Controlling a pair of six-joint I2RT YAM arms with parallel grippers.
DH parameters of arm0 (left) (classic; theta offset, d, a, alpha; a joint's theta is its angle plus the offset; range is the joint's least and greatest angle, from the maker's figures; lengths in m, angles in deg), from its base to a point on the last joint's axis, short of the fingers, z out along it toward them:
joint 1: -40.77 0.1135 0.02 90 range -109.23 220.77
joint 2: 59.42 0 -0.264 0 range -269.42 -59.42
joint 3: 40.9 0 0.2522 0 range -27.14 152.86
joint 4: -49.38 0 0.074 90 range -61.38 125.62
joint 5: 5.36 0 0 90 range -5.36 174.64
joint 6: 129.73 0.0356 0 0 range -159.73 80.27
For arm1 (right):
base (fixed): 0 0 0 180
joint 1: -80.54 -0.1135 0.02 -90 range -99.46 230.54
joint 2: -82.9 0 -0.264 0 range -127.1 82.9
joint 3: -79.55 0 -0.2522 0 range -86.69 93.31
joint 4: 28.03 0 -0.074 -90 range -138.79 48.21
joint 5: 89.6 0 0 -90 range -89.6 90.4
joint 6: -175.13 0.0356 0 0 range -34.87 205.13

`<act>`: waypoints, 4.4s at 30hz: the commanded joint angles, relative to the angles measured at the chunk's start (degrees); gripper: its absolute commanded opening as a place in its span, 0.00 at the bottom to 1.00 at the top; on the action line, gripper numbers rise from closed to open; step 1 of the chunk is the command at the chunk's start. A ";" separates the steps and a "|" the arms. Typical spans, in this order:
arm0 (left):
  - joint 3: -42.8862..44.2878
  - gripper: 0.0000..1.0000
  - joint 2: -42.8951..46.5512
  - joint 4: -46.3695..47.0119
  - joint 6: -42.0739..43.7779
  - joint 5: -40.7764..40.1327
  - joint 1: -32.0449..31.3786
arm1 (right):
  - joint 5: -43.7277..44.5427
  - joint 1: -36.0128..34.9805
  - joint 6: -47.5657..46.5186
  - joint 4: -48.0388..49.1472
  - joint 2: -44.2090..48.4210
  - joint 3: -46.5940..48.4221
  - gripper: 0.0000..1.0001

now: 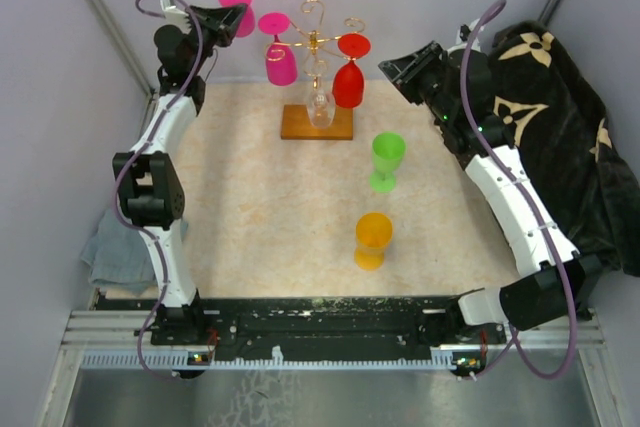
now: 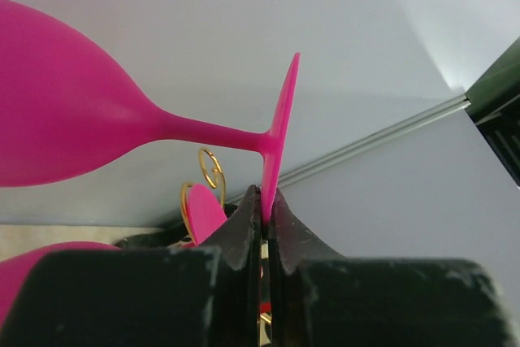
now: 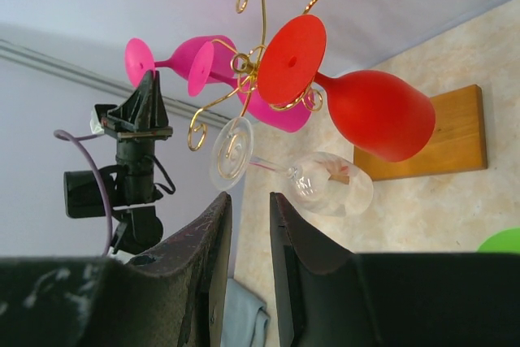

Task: Place the wine glass upside down on the wine glass rack
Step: Turn the wine glass upside down at the wine rack.

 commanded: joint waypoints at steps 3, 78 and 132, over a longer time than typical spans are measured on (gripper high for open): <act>2.21 0.03 -0.26 4.07 -7.77 2.38 -0.88 | -0.67 0.35 -0.51 3.11 1.37 -0.99 0.26; 13.31 0.02 -9.96 5.35 -8.00 6.08 -7.87 | -2.21 1.58 0.21 5.58 1.58 -4.76 0.25; 15.69 0.01 -4.83 -5.01 -0.93 -0.93 -8.41 | -2.75 2.20 0.77 6.55 2.28 -6.86 0.25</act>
